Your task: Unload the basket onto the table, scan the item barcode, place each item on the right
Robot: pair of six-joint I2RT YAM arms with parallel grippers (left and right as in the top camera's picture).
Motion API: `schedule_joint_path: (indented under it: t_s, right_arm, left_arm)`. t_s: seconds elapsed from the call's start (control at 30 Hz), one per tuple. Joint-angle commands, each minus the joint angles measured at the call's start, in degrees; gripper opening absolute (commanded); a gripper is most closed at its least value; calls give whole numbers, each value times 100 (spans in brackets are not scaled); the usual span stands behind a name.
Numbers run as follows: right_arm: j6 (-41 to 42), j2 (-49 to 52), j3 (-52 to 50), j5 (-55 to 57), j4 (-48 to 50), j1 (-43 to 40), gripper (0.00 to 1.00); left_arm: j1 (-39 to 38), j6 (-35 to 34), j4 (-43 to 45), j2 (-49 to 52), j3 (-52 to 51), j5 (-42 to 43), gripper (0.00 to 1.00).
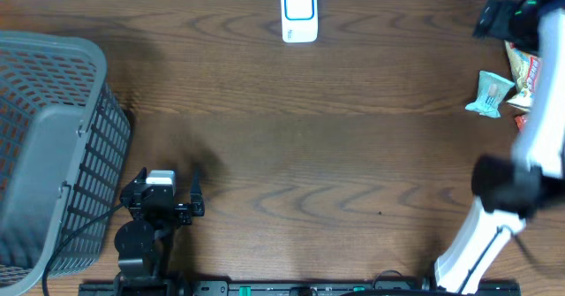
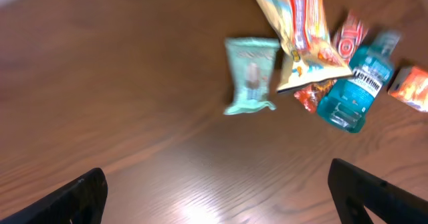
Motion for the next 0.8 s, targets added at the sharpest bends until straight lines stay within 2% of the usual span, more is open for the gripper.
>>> schedule_joint_path:
  t_s: [0.0, 0.3, 0.53, 0.6, 0.67, 0.77]
  right_arm:
    - [155, -1167, 76, -680, -289, 48, 99]
    - [87, -3112, 76, -623, -289, 50, 99]
    - [-1408, -4382, -195, -1379, -308, 55, 99]
    - [-1515, -4734, -601, -1311, -306, 55, 99]
    - [-1569, -5563, -1915, -1093, -70, 55, 99]
    - [-1574, -6380, -3364, -1058, 595, 55, 99]
  left_arm:
    - [-13, 57, -125, -31, -76, -7, 98]
    - [-13, 57, -125, -31, -76, -7, 98]
    - [-13, 57, -125, -31, -76, -7, 98]
    - [-13, 57, -125, -31, -76, -7, 98]
    - [-13, 57, -125, -31, -76, -7, 98]
    - [-13, 57, -125, -31, -76, -7, 98]
